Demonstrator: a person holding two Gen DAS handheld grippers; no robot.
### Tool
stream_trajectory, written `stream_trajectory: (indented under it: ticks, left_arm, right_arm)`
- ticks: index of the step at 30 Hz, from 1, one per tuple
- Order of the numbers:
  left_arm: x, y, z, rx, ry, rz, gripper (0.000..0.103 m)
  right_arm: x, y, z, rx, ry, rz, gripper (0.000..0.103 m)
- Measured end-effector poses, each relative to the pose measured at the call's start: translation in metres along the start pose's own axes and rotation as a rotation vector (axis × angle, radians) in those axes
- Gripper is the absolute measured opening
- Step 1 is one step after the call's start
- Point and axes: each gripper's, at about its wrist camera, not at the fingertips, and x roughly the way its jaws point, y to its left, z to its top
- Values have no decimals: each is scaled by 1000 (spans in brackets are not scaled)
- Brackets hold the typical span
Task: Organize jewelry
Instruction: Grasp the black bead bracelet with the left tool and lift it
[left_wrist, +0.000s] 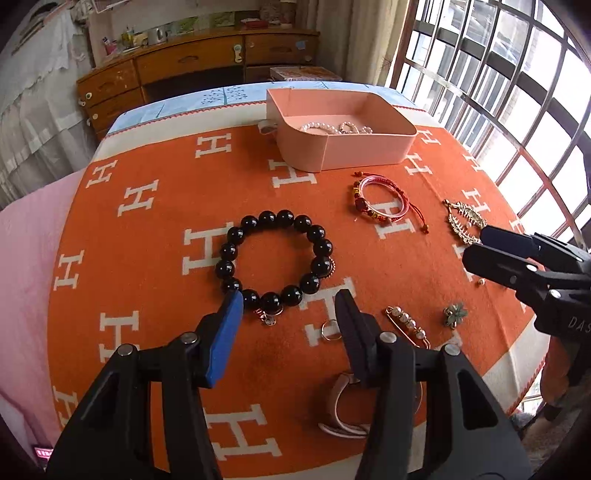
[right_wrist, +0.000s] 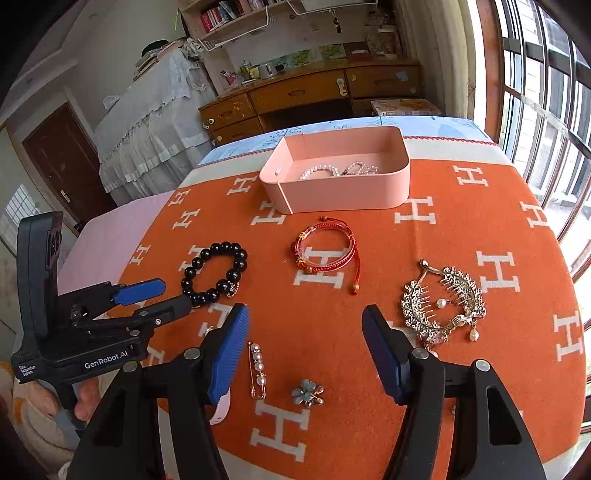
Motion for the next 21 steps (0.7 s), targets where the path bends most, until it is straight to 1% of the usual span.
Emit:
stream_trajectory:
  ticks: [2, 4, 6, 7, 9, 10, 12, 15, 19, 21]
  left_arm:
    - [3, -6, 0, 44, -1, 1, 43]
    - [7, -11, 1, 84, 4, 7, 42]
    - [13, -15, 2, 114, 20, 11, 40]
    - [18, -17, 3, 127, 30, 14, 38]
    - [26, -18, 5, 143, 55, 20, 34]
    - [28, -20, 6, 155, 46, 34, 34]
    - [32, -21, 10, 166, 57, 42, 34]
    - [41, -20, 15, 168, 85, 49, 29]
    - [51, -25, 18, 203, 111, 74, 27]
    - [52, -27, 20, 214, 122, 68, 23]
  right_arm:
    - [6, -3, 0, 5, 9, 5, 64]
    - [11, -6, -1, 10, 18, 13, 64]
    - [14, -8, -2, 13, 24, 20, 64]
    - [16, -9, -3, 15, 26, 22, 64]
    - [19, -11, -4, 20, 29, 28, 64]
    - [21, -13, -5, 22, 32, 30, 64]
    - [24, -16, -6, 29, 36, 36, 64]
    - [28, -21, -6, 38, 43, 43, 64]
    - [32, -26, -8, 46, 49, 52, 64]
    - [33, -28, -9, 51, 51, 55, 64]
